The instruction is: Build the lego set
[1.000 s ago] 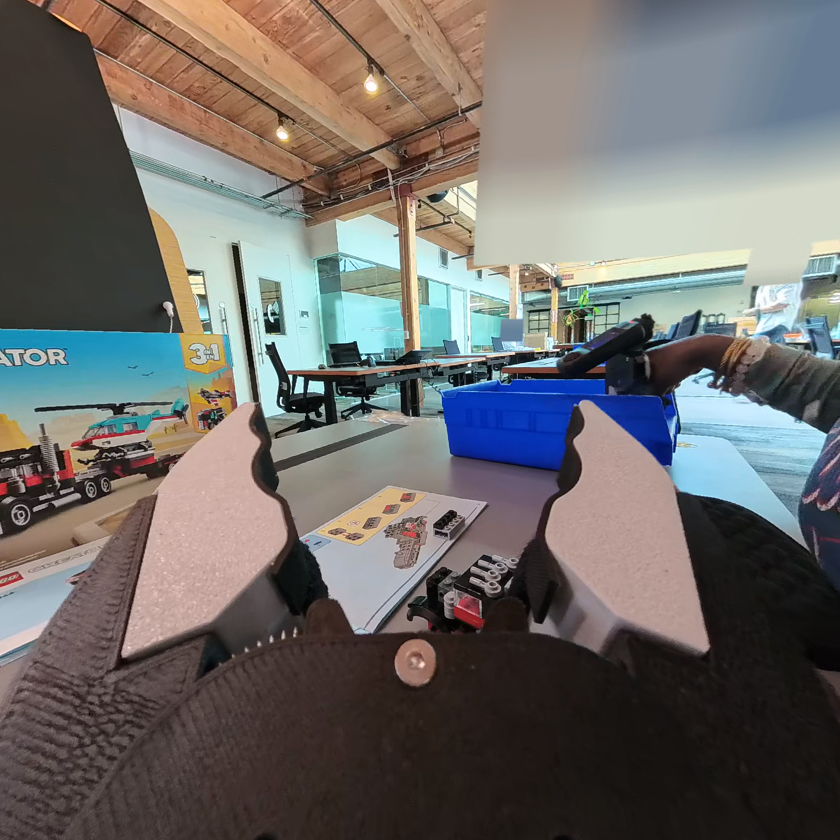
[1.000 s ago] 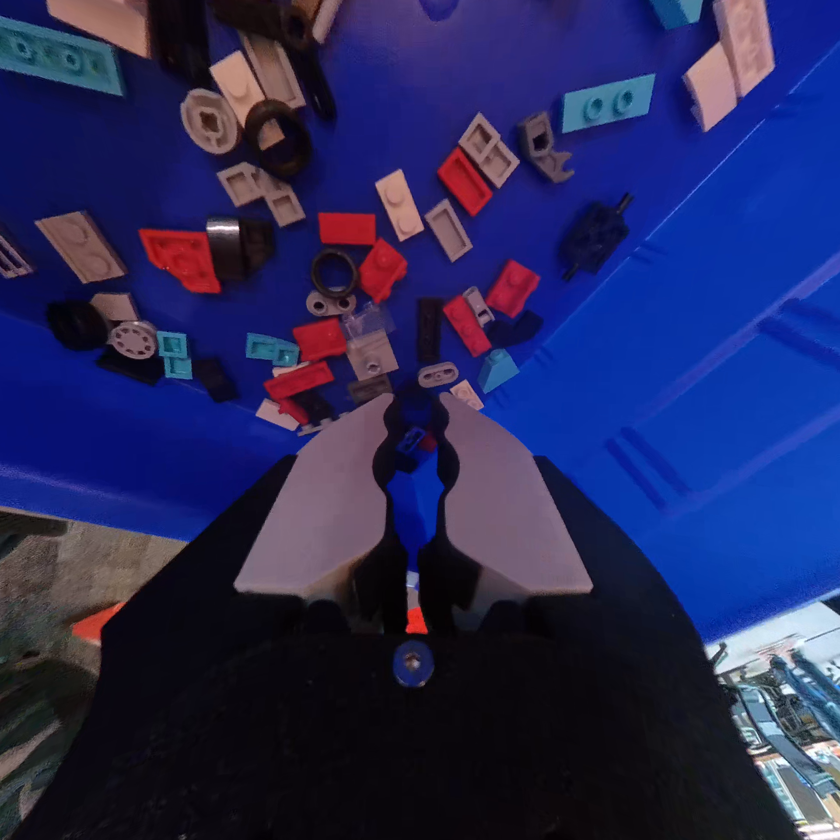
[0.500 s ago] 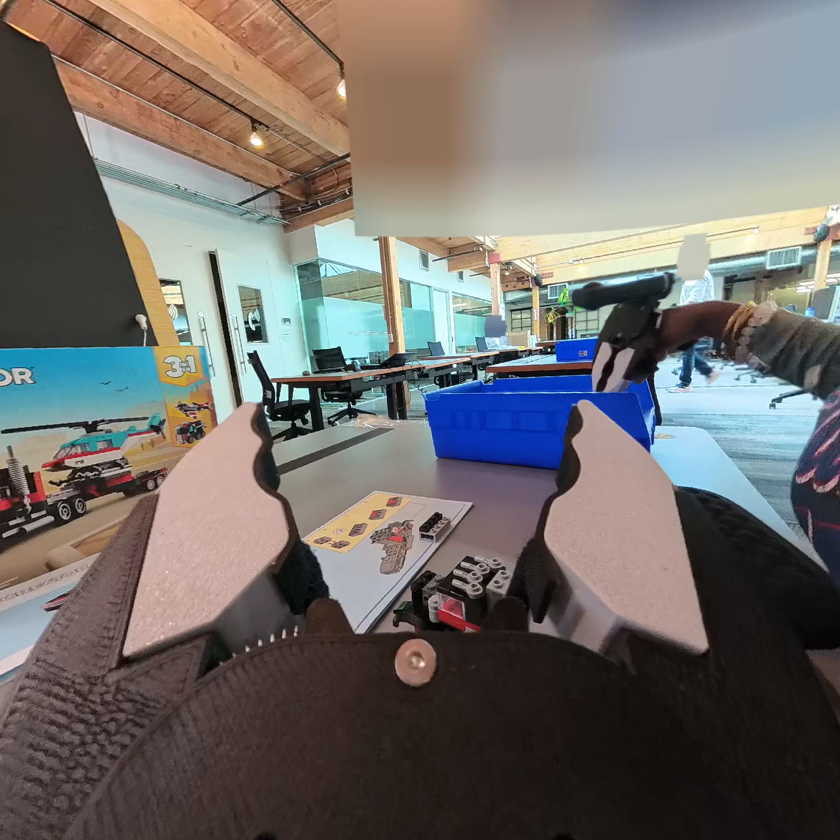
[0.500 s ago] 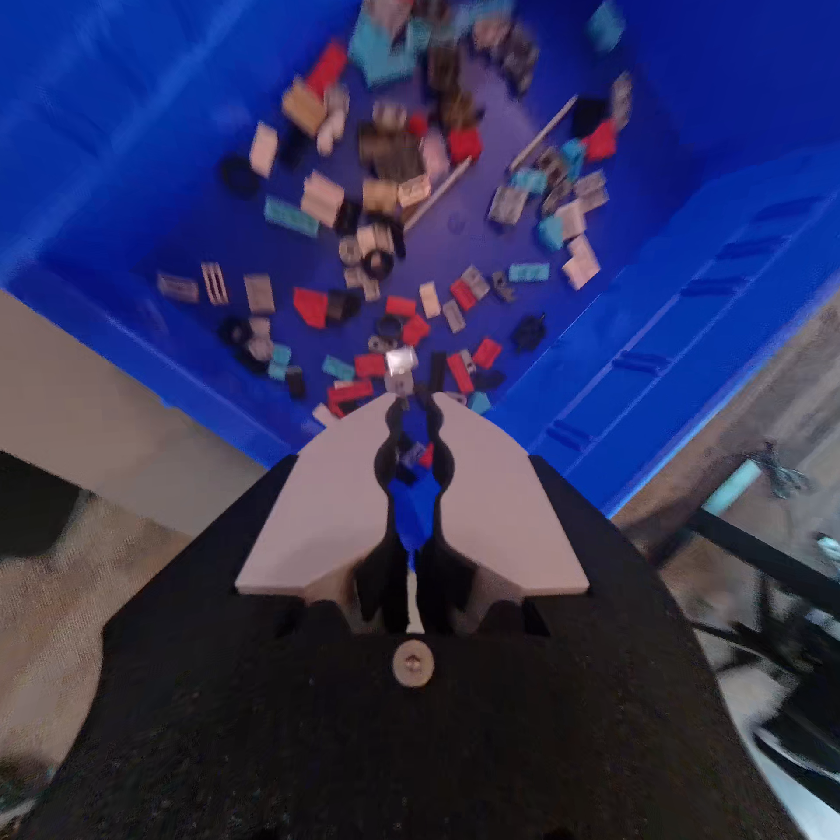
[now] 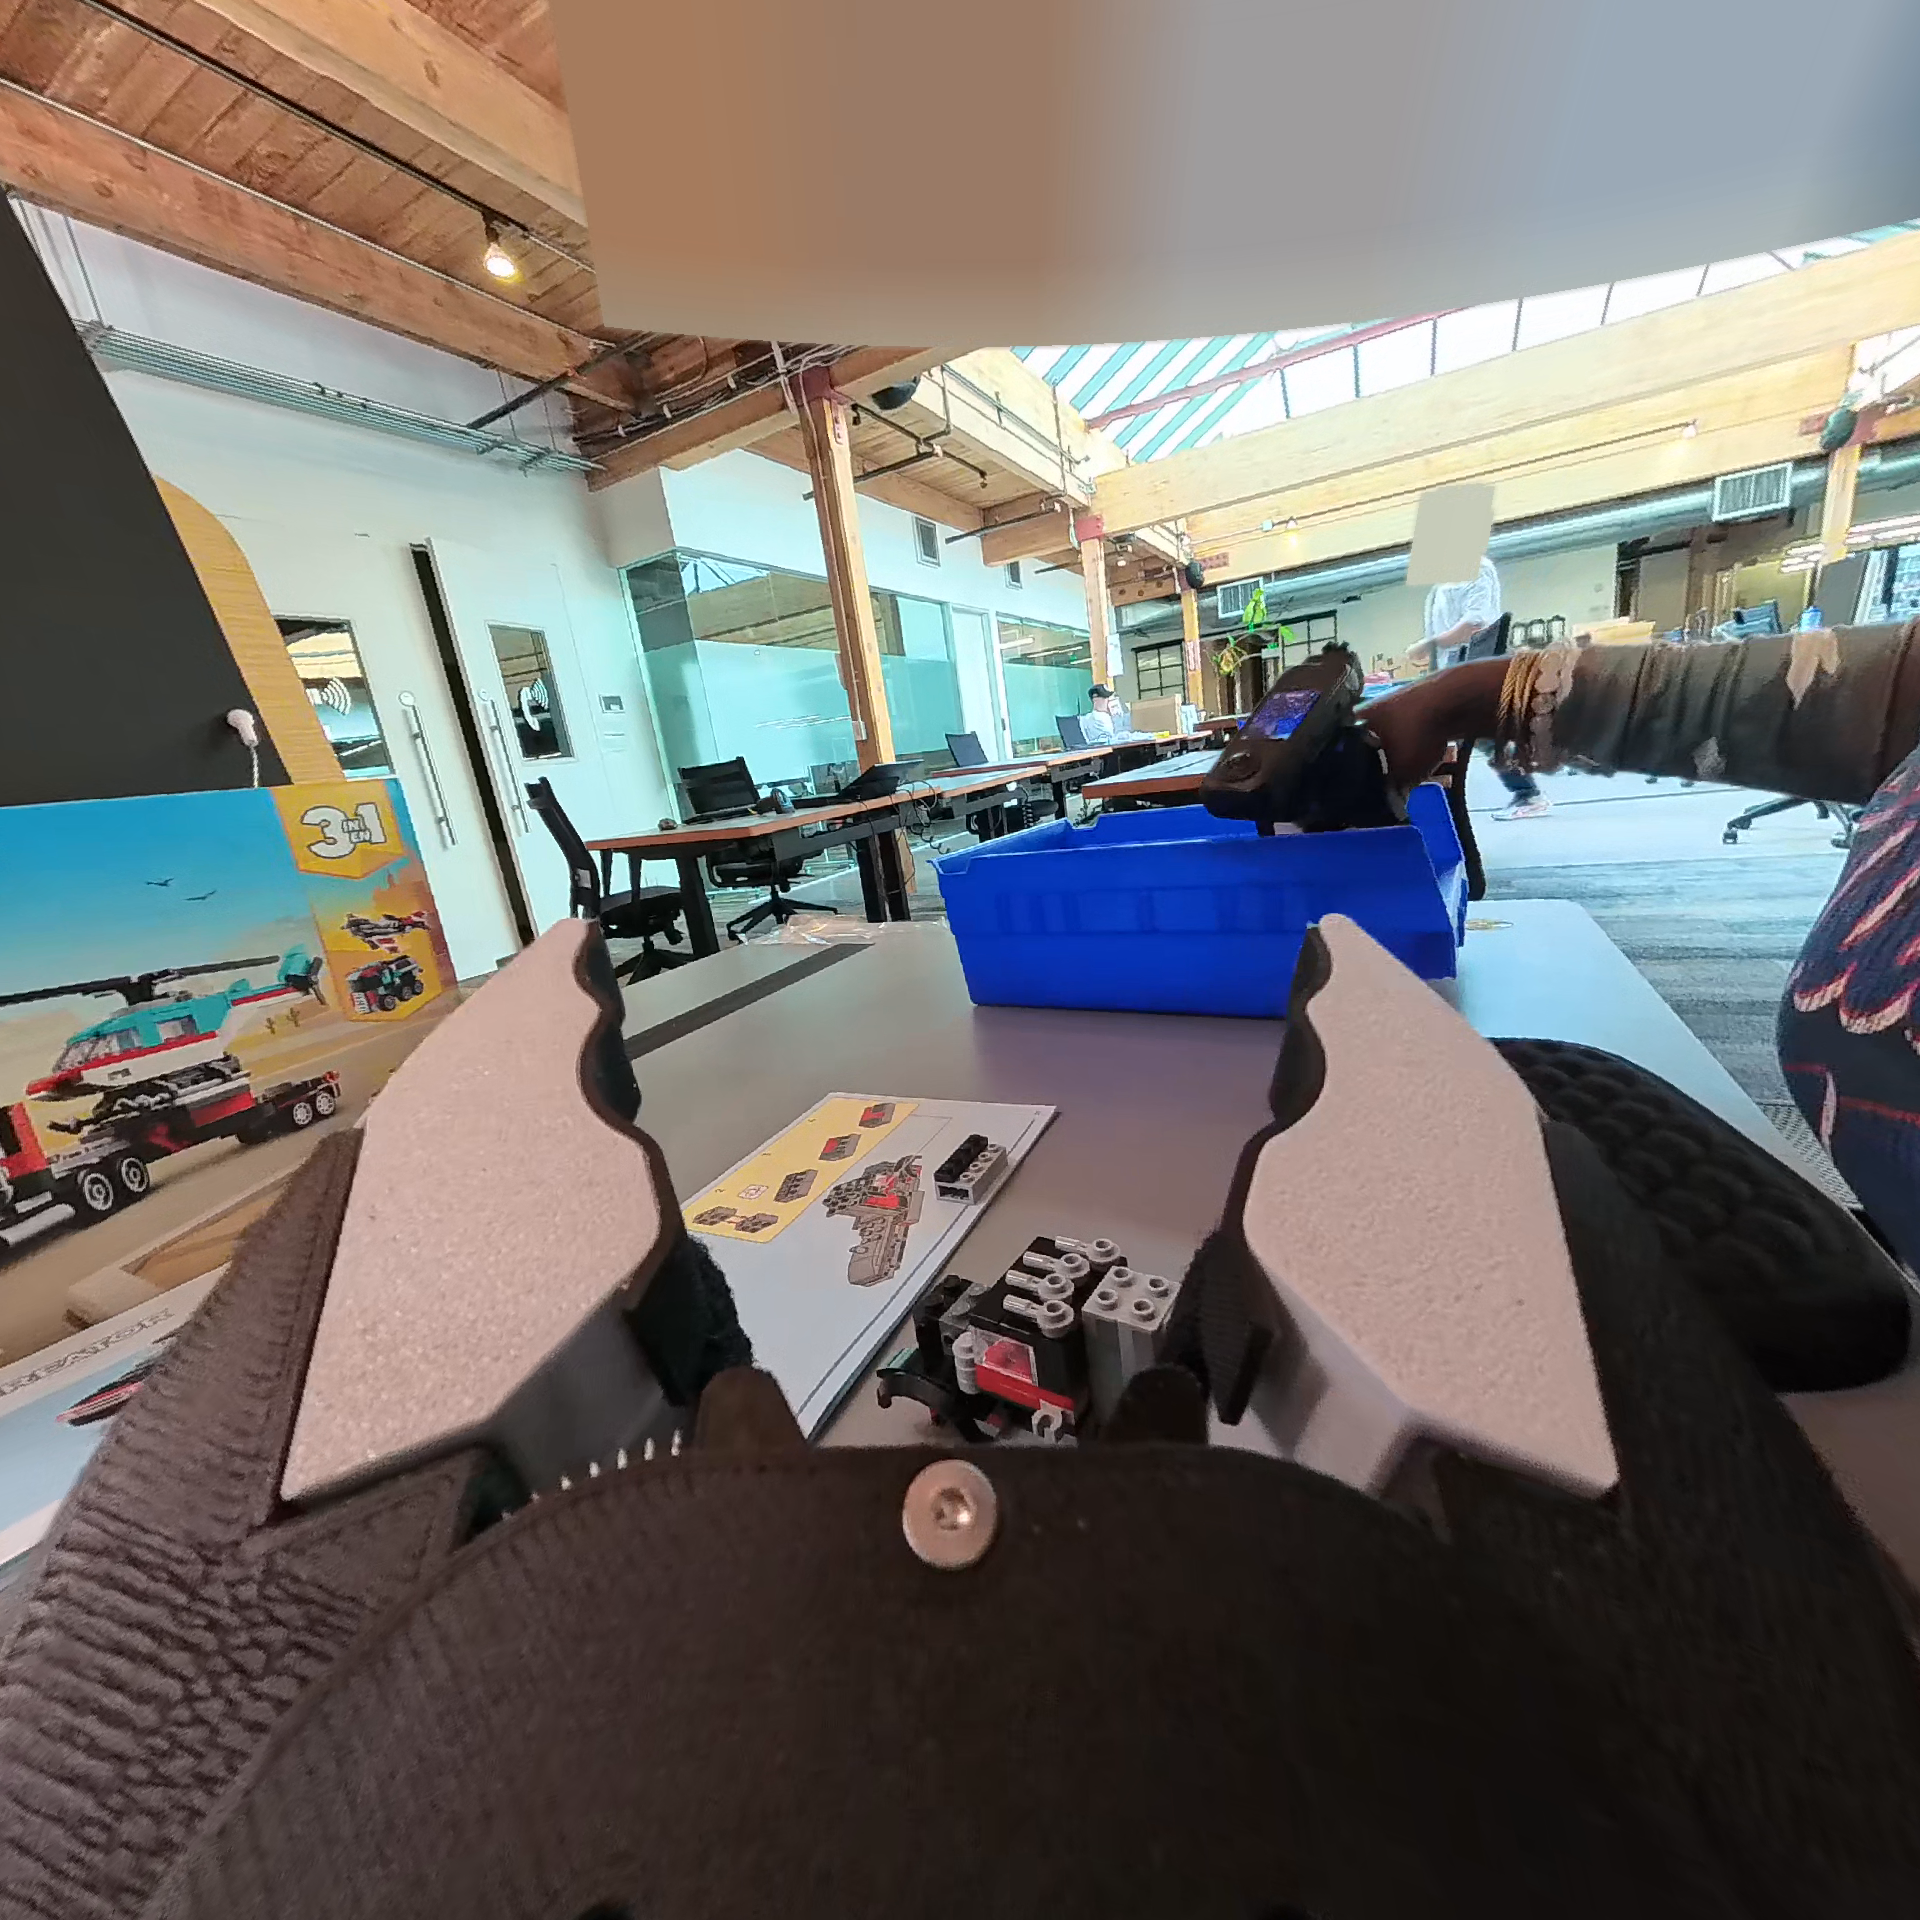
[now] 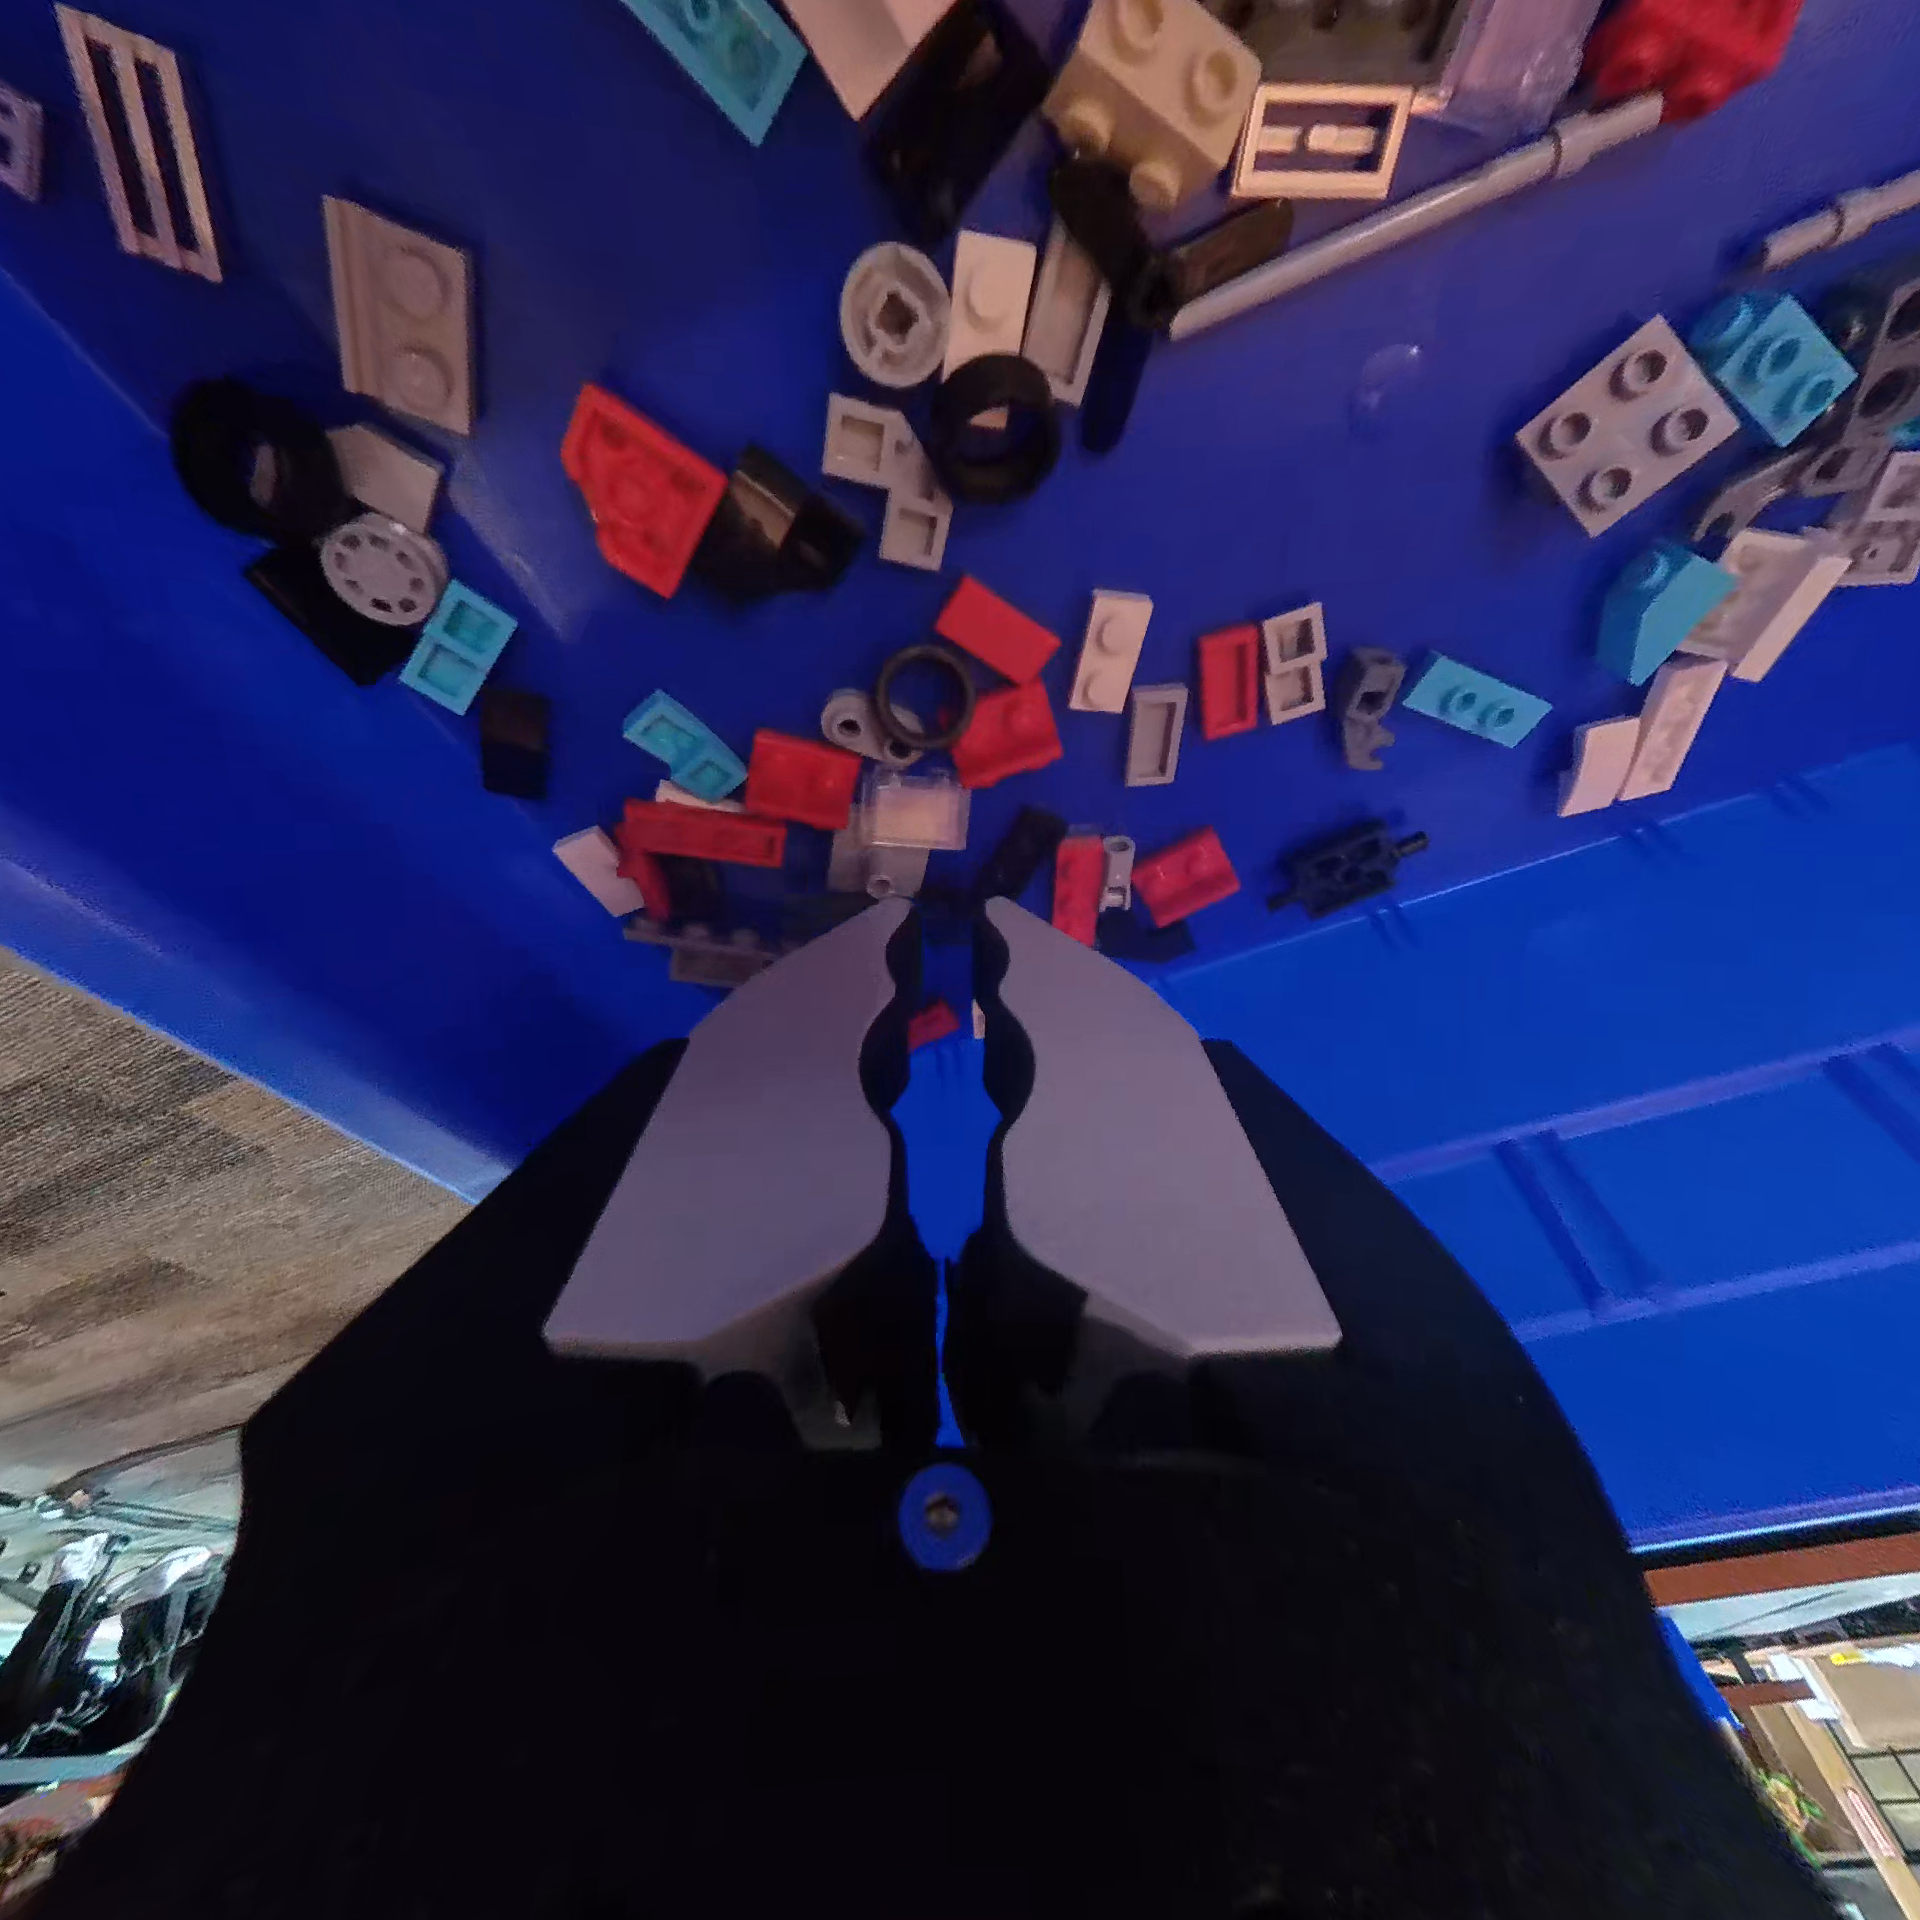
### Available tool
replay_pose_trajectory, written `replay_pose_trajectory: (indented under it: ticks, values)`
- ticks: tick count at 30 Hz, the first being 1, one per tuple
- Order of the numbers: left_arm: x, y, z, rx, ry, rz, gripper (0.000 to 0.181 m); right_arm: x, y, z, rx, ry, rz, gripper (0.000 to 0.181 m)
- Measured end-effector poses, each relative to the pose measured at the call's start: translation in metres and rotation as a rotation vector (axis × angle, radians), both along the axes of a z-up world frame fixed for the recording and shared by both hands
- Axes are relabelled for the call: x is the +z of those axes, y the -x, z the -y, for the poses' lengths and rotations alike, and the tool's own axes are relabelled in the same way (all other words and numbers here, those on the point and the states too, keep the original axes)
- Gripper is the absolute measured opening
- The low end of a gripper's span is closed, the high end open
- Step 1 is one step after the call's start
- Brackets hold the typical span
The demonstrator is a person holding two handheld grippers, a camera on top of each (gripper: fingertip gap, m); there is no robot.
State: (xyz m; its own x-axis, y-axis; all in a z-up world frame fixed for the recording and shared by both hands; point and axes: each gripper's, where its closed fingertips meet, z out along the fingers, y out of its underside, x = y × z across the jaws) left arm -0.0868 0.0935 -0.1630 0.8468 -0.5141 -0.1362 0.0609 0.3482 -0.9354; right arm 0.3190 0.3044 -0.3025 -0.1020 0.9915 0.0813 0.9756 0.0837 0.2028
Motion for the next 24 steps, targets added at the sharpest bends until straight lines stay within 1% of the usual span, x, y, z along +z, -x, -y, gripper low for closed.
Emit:
replay_pose_trajectory:
  ticks: [3,4,6,7,8,10,12,13,15,16,17,18,19,20,22,23,24]
  values:
    - [-0.001,-0.001,0.0,-0.005,0.005,-0.004,0.12,0.004,-0.002,-0.002,0.0,-0.027,-0.004,0.008]
    - [-0.001,-0.001,0.0,-0.006,0.005,-0.004,0.12,0.009,-0.001,-0.003,-0.003,-0.046,-0.03,0.009]
    - [-0.001,-0.002,0.0,-0.008,0.004,-0.004,0.12,0.026,0.009,-0.006,-0.023,-0.109,-0.16,0.008]
    - [0.0,-0.002,0.001,-0.008,0.002,-0.003,0.12,0.039,0.021,-0.007,-0.034,-0.143,-0.271,0.008]
    - [0.0,-0.002,0.001,-0.006,-0.001,-0.004,0.12,0.056,0.037,-0.005,-0.044,-0.175,-0.419,0.008]
    - [0.002,-0.001,0.001,0.008,-0.012,-0.011,0.119,0.101,0.084,0.007,-0.055,-0.199,-0.8,0.008]
    - [0.006,-0.001,-0.001,0.031,-0.027,-0.015,0.115,0.151,0.133,0.037,-0.056,-0.112,-1.191,0.008]
    - [0.01,-0.001,-0.002,0.05,-0.038,-0.015,0.112,0.172,0.154,0.054,-0.062,-0.041,-1.35,0.008]
    - [0.022,-0.001,-0.007,0.105,-0.063,0.008,0.098,0.201,0.19,0.089,-0.065,0.138,-1.565,0.008]
    - [0.028,-0.002,-0.01,0.126,-0.06,0.039,0.088,0.209,0.207,0.107,-0.035,0.214,-1.626,0.008]
    - [0.034,-0.007,-0.014,0.12,-0.039,0.088,0.077,0.216,0.223,0.126,0.024,0.27,-1.69,0.008]
    - [0.039,-0.015,-0.017,0.075,0.003,0.156,0.06,0.224,0.238,0.144,0.096,0.317,-1.773,0.008]
    - [0.042,-0.026,-0.019,-0.009,0.069,0.24,0.051,0.232,0.251,0.163,0.175,0.37,-1.853,0.008]
    - [0.045,-0.04,-0.019,-0.125,0.148,0.338,0.048,0.237,0.261,0.179,0.244,0.423,-1.921,0.008]
    - [0.054,-0.067,-0.014,-0.416,0.315,0.548,0.044,0.24,0.28,0.205,0.365,0.513,-2.016,0.008]
    - [0.06,-0.078,-0.008,-0.577,0.39,0.641,0.037,0.237,0.289,0.212,0.413,0.525,-2.04,0.008]
    - [0.065,-0.087,0.0,-0.732,0.453,0.712,0.034,0.234,0.295,0.218,0.465,0.515,-2.06,0.008]
